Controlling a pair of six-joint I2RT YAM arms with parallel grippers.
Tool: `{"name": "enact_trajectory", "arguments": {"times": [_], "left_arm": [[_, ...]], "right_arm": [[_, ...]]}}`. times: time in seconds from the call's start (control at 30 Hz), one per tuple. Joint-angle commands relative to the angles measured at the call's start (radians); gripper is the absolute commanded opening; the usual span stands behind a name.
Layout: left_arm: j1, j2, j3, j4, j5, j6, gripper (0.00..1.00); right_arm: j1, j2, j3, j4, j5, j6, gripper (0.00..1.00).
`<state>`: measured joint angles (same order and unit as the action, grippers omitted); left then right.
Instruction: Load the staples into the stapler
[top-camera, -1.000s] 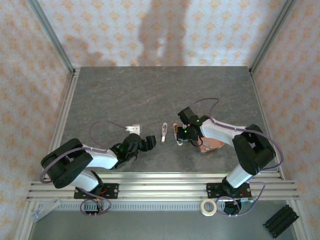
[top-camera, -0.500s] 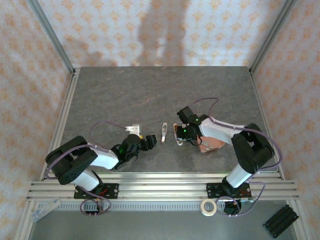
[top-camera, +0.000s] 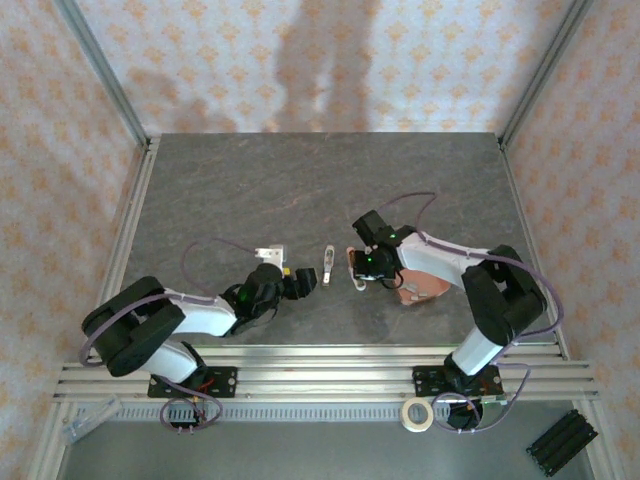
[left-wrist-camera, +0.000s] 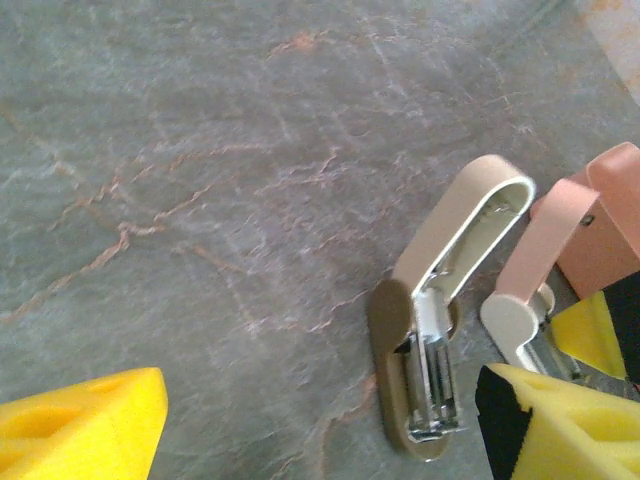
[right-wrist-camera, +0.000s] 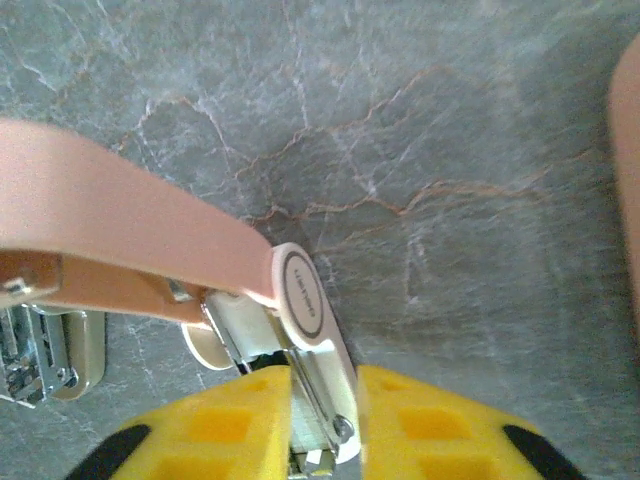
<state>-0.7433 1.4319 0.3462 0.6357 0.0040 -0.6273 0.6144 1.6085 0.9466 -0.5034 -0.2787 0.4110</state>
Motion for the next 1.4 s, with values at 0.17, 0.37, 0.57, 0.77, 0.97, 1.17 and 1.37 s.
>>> {"name": "enact_trajectory", "arguments": {"times": [0.17,0.37,0.57,0.77,0.97,1.17,1.37], "left_arm": [[0.005,-0.102,0.284,-0.502,0.045,0.276,0.82],[0.005,-0.012,0.509,-0.711,0.135,0.402,0.8],[0.005,0.147,0.767,-0.896,0.249,0.471,0.78],[0.005,0.324,1.015,-1.103,0.322,0.537,0.72],[0.007,0.471,1.192,-1.253,0.377,0.557,0.68],[0.006,0.58,1.294,-1.314,0.379,0.58,0.68],[0.006,0.625,1.338,-1.343,0.388,0.607,0.68]], "right_arm": [[-0.032,-0.242,-0.051,0.019,0.098,0.016,0.34],[-0.126,-0.367,-0.136,0.079,0.034,0.016,0.35],[-0.205,-0.433,-0.191,0.097,-0.004,-0.006,0.35],[-0.218,-0.492,-0.216,0.091,0.003,-0.018,0.35],[-0.22,-0.521,-0.228,0.081,0.009,-0.029,0.35],[-0.223,-0.545,-0.231,0.061,0.016,-0.043,0.35],[-0.223,-0.555,-0.239,0.065,0.013,-0.039,0.35]]}}
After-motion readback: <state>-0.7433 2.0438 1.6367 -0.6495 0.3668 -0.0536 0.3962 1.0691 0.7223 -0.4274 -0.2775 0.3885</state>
